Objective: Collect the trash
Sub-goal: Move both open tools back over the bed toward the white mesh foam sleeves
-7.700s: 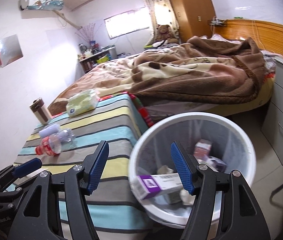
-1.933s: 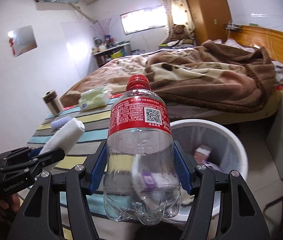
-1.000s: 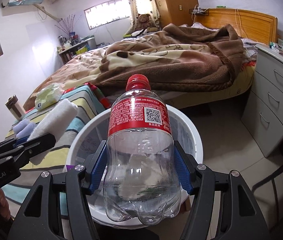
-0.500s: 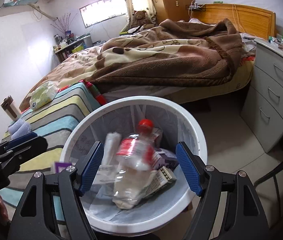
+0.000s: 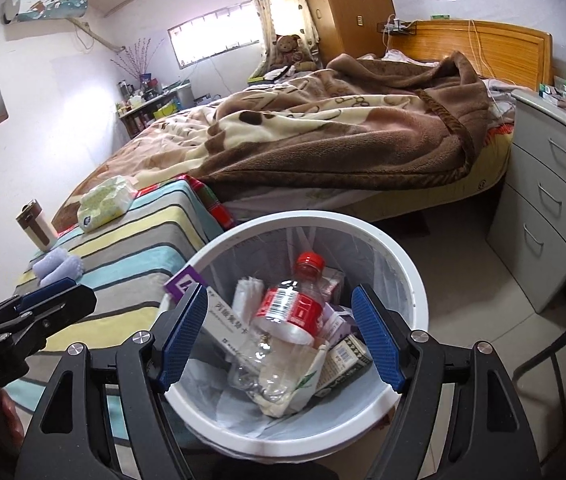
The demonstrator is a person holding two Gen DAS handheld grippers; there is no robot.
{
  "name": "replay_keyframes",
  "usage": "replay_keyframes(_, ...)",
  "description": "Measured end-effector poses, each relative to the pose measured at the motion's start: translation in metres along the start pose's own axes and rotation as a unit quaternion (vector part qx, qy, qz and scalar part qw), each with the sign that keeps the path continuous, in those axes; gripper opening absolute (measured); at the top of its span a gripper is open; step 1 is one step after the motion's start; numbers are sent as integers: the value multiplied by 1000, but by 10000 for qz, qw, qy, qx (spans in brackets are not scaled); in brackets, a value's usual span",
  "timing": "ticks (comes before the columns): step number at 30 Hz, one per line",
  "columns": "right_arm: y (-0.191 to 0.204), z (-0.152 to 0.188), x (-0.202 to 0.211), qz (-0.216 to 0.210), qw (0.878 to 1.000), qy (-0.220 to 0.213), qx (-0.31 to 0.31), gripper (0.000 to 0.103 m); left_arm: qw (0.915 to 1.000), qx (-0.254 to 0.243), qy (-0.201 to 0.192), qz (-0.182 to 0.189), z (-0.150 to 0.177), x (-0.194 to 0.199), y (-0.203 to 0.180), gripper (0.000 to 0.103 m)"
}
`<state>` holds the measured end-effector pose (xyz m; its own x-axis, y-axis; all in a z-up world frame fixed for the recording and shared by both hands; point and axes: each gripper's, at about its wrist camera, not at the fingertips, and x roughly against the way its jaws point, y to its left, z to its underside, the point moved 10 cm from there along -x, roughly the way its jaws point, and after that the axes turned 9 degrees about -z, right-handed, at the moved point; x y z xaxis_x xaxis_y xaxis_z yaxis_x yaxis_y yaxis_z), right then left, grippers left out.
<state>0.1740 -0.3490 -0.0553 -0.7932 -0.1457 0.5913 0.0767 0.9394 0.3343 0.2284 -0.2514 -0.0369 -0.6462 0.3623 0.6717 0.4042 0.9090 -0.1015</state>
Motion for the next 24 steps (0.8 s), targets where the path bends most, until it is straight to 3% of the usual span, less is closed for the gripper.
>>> replay_keyframes(14,50,-5,-2,-282,9991,-164,262,76,9989,166,-314,-302,-1,35,48,56)
replay_keyframes(24,100,-4,-21,-626,9971,-143,400,76,9957,499,-486,-617,-5,51,115,57)
